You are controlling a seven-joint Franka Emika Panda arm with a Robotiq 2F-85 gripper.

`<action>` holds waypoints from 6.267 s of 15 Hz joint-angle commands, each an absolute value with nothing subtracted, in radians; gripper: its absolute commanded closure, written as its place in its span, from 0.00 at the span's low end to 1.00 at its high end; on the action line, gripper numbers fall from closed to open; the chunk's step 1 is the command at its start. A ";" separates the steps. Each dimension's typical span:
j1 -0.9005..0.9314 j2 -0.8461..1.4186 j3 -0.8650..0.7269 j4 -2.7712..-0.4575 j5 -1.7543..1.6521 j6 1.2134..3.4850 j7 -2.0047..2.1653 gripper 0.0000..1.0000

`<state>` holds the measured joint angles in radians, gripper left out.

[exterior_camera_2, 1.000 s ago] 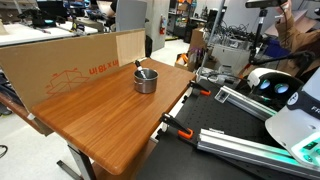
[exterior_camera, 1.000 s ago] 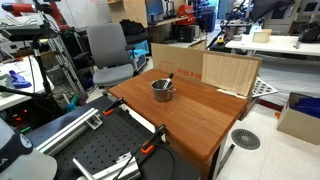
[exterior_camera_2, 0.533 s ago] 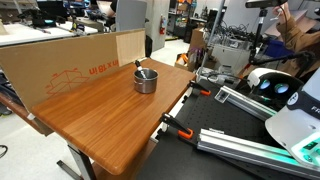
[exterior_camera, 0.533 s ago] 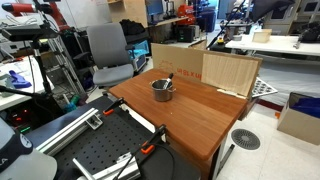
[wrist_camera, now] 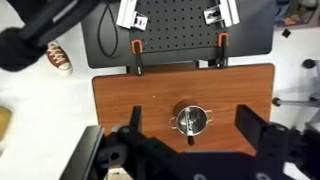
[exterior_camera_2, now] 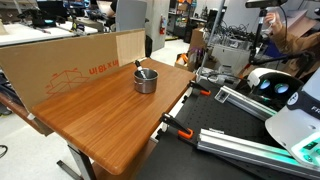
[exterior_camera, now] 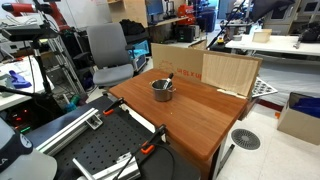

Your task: Take the marker from the cup and put it on the table

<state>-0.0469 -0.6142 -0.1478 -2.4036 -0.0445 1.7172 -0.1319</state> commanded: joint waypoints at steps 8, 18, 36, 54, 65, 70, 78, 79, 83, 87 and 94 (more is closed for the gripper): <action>-0.029 -0.332 -0.048 -2.368 -0.046 1.939 -0.073 0.00; 0.005 -0.027 0.014 -2.315 -0.078 2.110 -0.054 0.00; 0.042 0.336 0.029 -2.142 -0.062 2.266 -0.030 0.00; 0.045 0.481 0.028 -1.974 -0.059 2.219 -0.019 0.81; 0.026 0.453 0.039 -1.947 -0.029 2.085 -0.060 0.95; -0.004 0.354 0.037 -1.954 0.006 2.086 -0.096 0.95; -0.100 0.357 -0.032 -1.794 0.043 1.792 -0.171 0.95; -0.111 0.372 -0.042 -1.770 0.048 1.782 -0.165 0.95; -0.143 0.450 -0.057 -1.675 0.058 1.684 -0.179 0.95; -0.145 0.559 -0.062 -1.591 0.046 1.642 -0.133 0.95; -0.141 0.763 -0.086 -1.436 0.030 1.587 -0.022 0.95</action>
<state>-0.1416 0.6795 -0.0762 -1.5464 0.0340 1.6709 -0.0739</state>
